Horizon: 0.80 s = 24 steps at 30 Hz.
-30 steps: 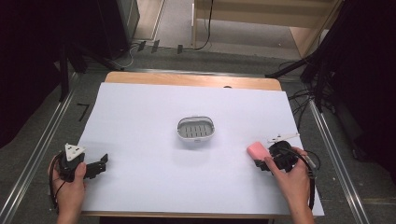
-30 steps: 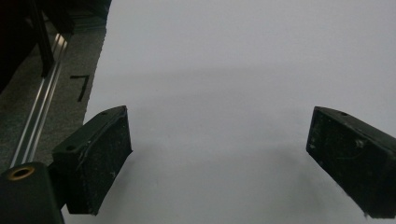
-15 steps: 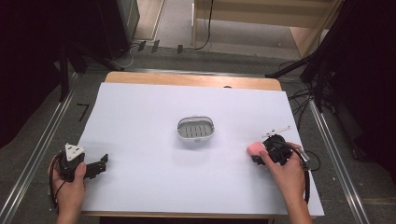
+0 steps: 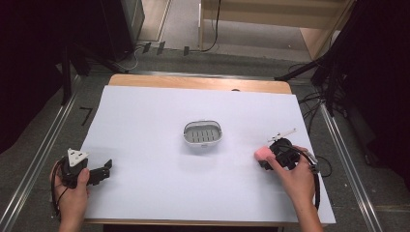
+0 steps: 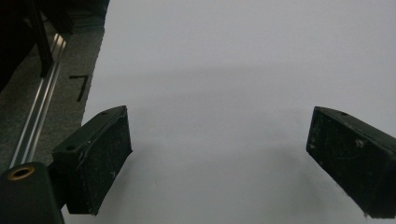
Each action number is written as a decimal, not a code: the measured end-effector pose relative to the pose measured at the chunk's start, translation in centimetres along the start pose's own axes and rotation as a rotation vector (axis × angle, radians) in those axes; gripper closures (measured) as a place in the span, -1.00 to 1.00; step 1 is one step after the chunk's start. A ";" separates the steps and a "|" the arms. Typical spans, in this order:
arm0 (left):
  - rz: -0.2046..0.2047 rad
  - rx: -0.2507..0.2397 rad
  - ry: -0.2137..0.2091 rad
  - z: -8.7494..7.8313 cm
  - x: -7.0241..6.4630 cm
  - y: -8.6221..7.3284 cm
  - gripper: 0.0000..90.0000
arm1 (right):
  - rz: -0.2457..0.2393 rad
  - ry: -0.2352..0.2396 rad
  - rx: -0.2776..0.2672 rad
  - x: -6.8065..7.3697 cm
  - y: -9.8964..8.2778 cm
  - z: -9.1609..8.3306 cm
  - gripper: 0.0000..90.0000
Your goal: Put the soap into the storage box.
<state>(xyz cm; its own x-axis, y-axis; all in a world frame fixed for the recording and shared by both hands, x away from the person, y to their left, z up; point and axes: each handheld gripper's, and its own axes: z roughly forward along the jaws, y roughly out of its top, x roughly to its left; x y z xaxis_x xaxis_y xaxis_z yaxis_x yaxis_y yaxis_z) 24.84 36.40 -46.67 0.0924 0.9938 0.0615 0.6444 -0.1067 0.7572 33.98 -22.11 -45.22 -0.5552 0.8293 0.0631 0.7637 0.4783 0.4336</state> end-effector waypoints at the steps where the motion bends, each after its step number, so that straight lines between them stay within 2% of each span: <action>1: 0.000 0.000 0.000 0.0 0.0 0.0 -0.85 | -0.017 0.004 -0.009 0.1 0.2 -0.1 -0.15; 7: 0.005 -0.003 -0.002 0.0 0.0 0.0 -0.85 | -0.044 0.035 -0.037 0.6 0.9 -0.6 -0.15; 10: 0.005 -0.003 -0.003 0.0 0.0 0.0 -0.85 | -0.087 0.040 -0.051 1.2 1.8 -0.9 -0.15; 12: 0.007 -0.001 -0.002 0.0 0.0 0.0 -0.85 | -0.090 0.043 -0.055 1.4 2.0 -1.0 -0.15; 16: 0.006 -0.002 -0.004 0.0 0.0 0.0 -0.85 | -0.144 0.056 -0.074 2.0 3.3 -1.4 -0.15; 20: 0.005 -0.002 -0.004 0.0 0.0 0.0 -0.85 | -0.161 0.075 -0.084 2.4 3.9 -1.6 -0.15; 21: 0.005 -0.001 -0.004 0.0 0.0 0.0 -0.85 | -0.178 0.097 -0.097 2.7 4.4 -1.6 -0.15; 24: 0.005 -0.003 -0.004 0.0 0.0 0.0 -0.85 | -0.199 0.105 -0.097 3.2 5.0 -1.6 -0.15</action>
<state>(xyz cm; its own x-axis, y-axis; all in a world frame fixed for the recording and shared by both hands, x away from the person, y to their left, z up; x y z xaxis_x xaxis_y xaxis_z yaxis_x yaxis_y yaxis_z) 24.81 36.39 -46.67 0.0985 0.9932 0.0623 0.6418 -0.1112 0.7587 35.55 -17.53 -41.42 -0.7269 0.6843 0.0589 0.6033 0.5952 0.5308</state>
